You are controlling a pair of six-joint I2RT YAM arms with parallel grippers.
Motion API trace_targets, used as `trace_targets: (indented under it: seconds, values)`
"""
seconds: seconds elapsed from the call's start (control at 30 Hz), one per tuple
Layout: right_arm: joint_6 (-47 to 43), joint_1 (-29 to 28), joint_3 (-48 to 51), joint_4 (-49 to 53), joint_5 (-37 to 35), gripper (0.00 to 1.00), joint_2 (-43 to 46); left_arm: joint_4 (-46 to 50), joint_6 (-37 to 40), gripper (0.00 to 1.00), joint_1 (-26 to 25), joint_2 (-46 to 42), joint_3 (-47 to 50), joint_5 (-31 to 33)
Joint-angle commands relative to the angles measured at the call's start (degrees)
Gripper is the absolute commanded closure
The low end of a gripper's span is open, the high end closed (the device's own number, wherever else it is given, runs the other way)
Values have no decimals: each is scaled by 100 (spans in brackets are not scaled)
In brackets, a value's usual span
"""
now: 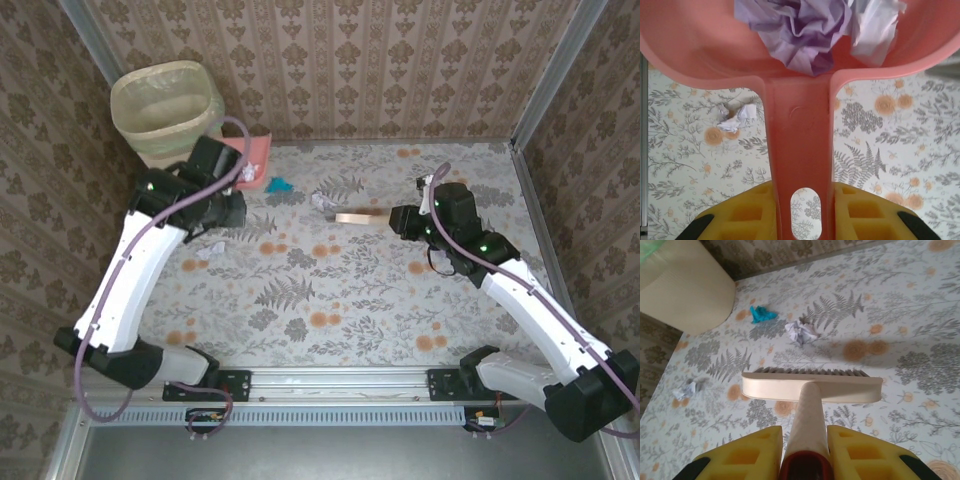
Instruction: Sweep away the paper scraps from the table
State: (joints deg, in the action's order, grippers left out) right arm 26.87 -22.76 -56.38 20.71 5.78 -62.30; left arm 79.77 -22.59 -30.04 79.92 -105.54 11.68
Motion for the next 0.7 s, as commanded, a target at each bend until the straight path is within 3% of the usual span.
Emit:
trace_targets:
  seconds: [0.0, 0.23, 0.43, 0.67]
  values:
    - [-143, 13, -83, -353, 619, 100, -91, 259, 379, 100, 358, 571, -797, -502]
    - [-326, 6, -105, -301, 680, 100, -192, 351, 137, 100, 1289, 2104, -3025, -1269]
    - [-356, 3, -91, -361, 745, 100, -277, 174, -397, 100, 1984, 3108, -4293, -2270]
    - [-410, -1, -135, -386, 819, 100, -414, -962, -1368, 100, 2800, 3383, -4252, -3562]
